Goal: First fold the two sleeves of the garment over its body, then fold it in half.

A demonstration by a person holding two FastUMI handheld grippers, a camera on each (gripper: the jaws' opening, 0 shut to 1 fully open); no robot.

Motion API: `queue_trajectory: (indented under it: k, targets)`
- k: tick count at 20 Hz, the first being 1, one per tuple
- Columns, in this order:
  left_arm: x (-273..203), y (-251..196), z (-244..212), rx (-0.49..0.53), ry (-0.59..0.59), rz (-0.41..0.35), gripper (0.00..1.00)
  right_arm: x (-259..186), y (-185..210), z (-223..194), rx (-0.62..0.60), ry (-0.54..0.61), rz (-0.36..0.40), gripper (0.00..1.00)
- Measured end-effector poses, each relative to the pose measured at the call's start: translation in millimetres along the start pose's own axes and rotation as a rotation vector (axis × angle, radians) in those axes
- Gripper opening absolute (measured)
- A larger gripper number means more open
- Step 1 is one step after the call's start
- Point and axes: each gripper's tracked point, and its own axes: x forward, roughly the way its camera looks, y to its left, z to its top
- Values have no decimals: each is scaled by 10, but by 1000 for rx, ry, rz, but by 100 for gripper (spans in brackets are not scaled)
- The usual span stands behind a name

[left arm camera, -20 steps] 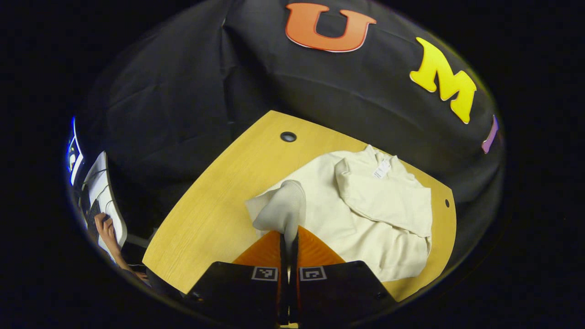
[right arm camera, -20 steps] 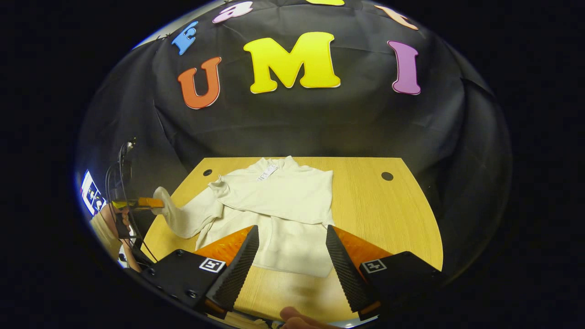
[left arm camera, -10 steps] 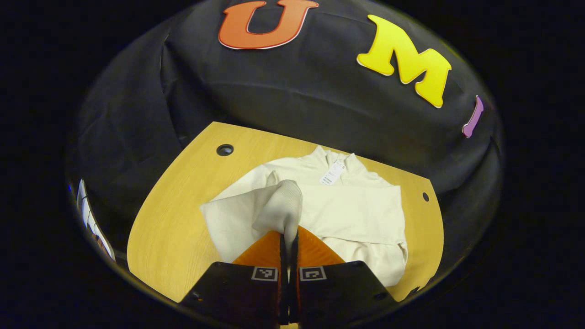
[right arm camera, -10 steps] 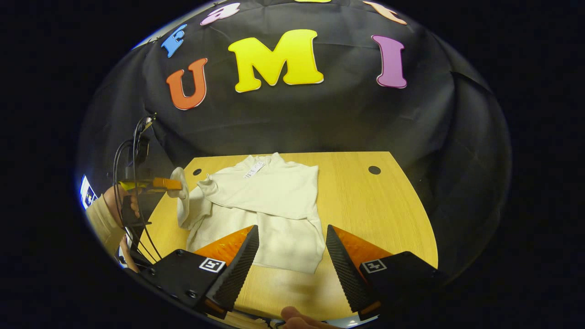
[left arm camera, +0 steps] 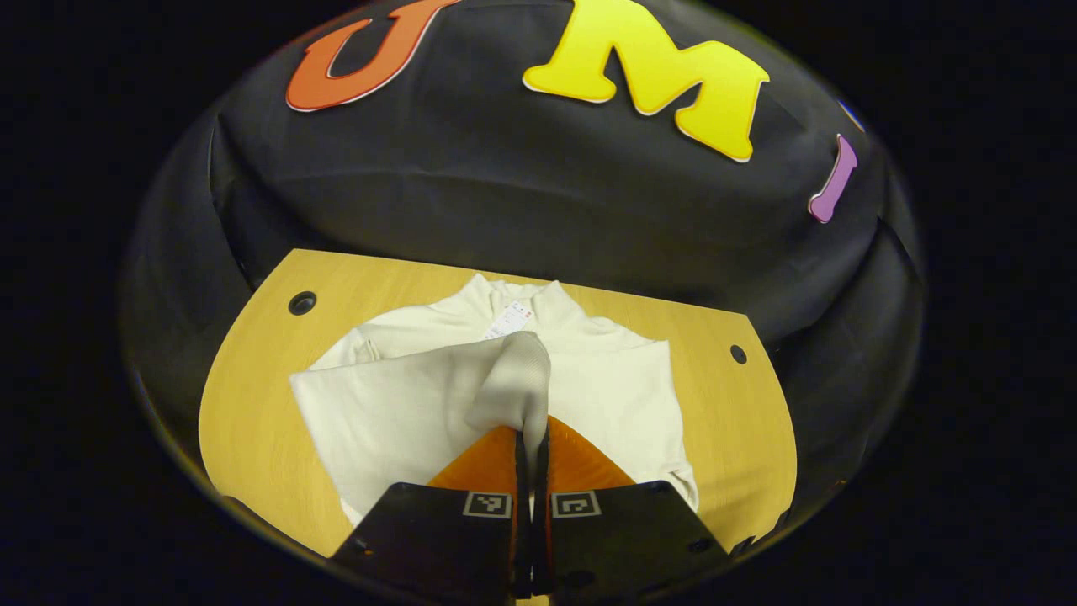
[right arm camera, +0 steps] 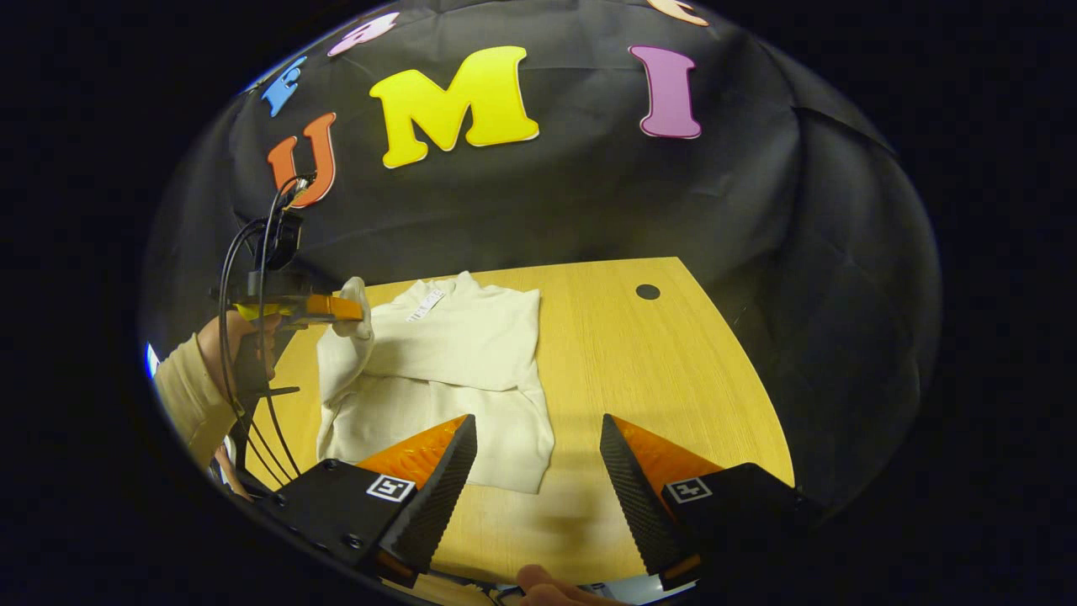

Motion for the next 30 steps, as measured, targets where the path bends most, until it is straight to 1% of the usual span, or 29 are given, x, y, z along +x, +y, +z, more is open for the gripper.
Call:
queue_trajectory:
  k: [4, 8, 14, 17, 19, 21, 23, 24, 25, 26, 27, 28, 29, 30]
  targets:
    - [326, -430, -30, 49, 27, -38, 3, 35, -188, -52, 7, 23, -24, 92]
    - [609, -851, -6, 65, 34, -83, 3, 73, -344, -100, 7, 42, -44, 92]
    - [864, -1353, -87, 93, 53, -120, 4, 149, -554, -132, 20, 63, -71, 92]
    - [1042, -1446, -165, 98, 68, -132, 5, 195, -619, -131, 28, 70, -81, 93]
    - [1081, -1494, -222, 102, 77, -134, 6, 194, -652, -148, 34, 73, -86, 93]
    - [1086, -1521, -274, 97, 93, -136, 11, 205, -664, -153, 32, 77, -89, 93]
    - [1056, -1504, -290, 73, 97, -137, 18, 210, -664, -159, 26, 82, -93, 93]
    - [1031, -1471, -268, 61, 89, -133, 29, 214, -658, -158, 22, 82, -94, 93]
    - [998, -1457, -250, 53, 83, -139, 35, 210, -640, -143, 18, 77, -93, 93]
    - [954, -1435, -224, 47, 76, -142, 46, 200, -621, -131, 15, 73, -94, 93]
    - [921, -1396, -207, 44, 71, -138, 53, 198, -582, -133, 11, 72, -90, 93]
    - [871, -1338, -179, 42, 63, -134, 69, 187, -556, -136, 5, 68, -90, 92]
    - [808, -1287, -160, 38, 51, -131, 77, 170, -525, -129, 1, 63, -89, 93]
    - [741, -1214, -127, 32, 33, -125, 93, 153, -483, -126, -1, 58, -84, 93]
